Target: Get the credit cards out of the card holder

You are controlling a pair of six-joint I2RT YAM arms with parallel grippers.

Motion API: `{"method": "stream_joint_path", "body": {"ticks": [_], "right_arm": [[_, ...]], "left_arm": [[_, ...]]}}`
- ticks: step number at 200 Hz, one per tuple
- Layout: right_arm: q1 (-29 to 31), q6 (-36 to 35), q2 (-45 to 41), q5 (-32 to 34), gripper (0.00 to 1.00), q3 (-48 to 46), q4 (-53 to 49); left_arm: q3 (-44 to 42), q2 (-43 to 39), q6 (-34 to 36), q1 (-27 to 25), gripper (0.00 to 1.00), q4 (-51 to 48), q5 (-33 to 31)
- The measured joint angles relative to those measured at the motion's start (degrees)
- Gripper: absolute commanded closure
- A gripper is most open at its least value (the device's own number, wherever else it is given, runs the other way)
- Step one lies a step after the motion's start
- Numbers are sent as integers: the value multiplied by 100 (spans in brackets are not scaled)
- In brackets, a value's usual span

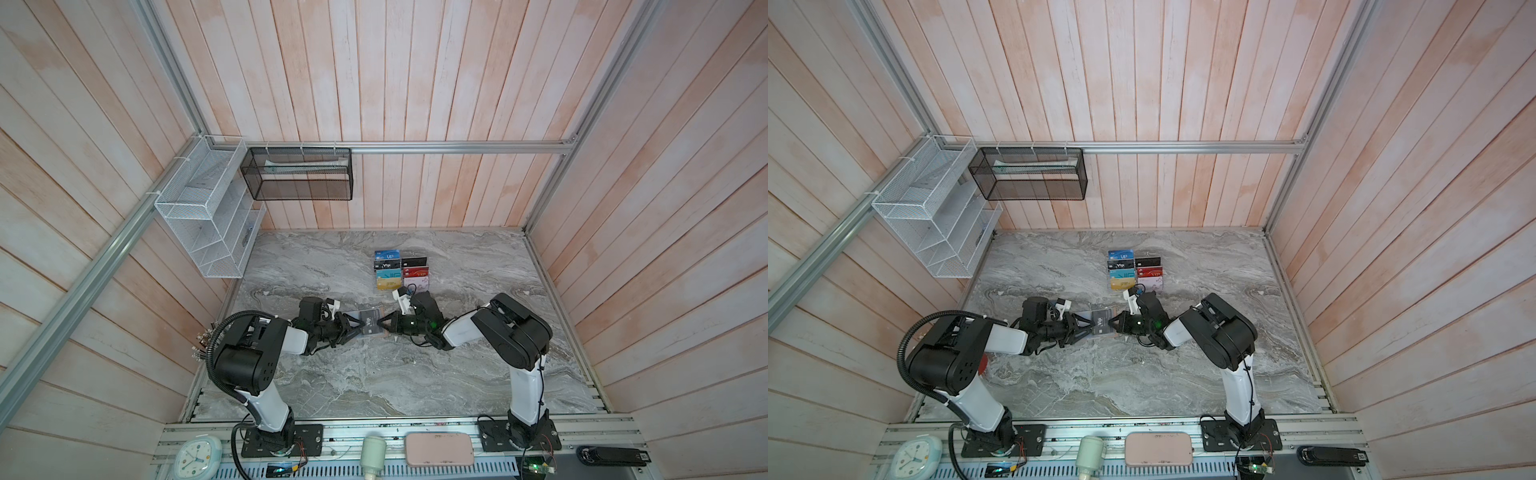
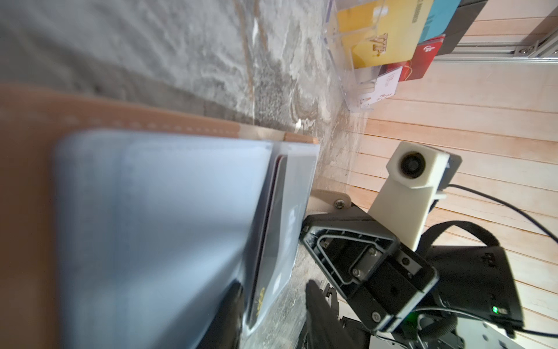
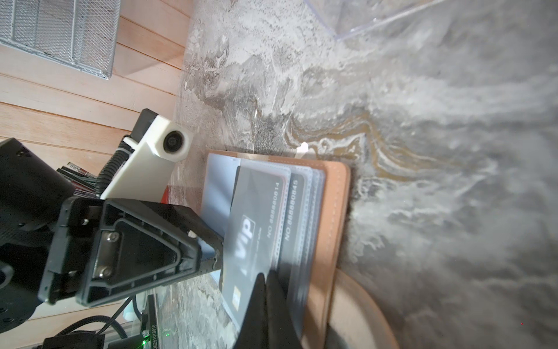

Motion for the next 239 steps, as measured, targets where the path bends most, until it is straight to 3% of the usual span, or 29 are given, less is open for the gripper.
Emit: {"method": "stream_joint_path", "body": {"ticks": [18,79,102,239], "right_arm": [[0,-2,15,-4,100,2,26],[0,-2,42,-24,100,13,57],[15,-7,52,-20,100,61,9],[72,-31,87,2,100,188,-122]], "left_arm": [[0,2,2,0,74,-26,-15],[0,-22,15,0,75,-116,-103],[0,-28,28,0,84,-129,-133],[-103,-214,50,11,91,-247,-385]]}}
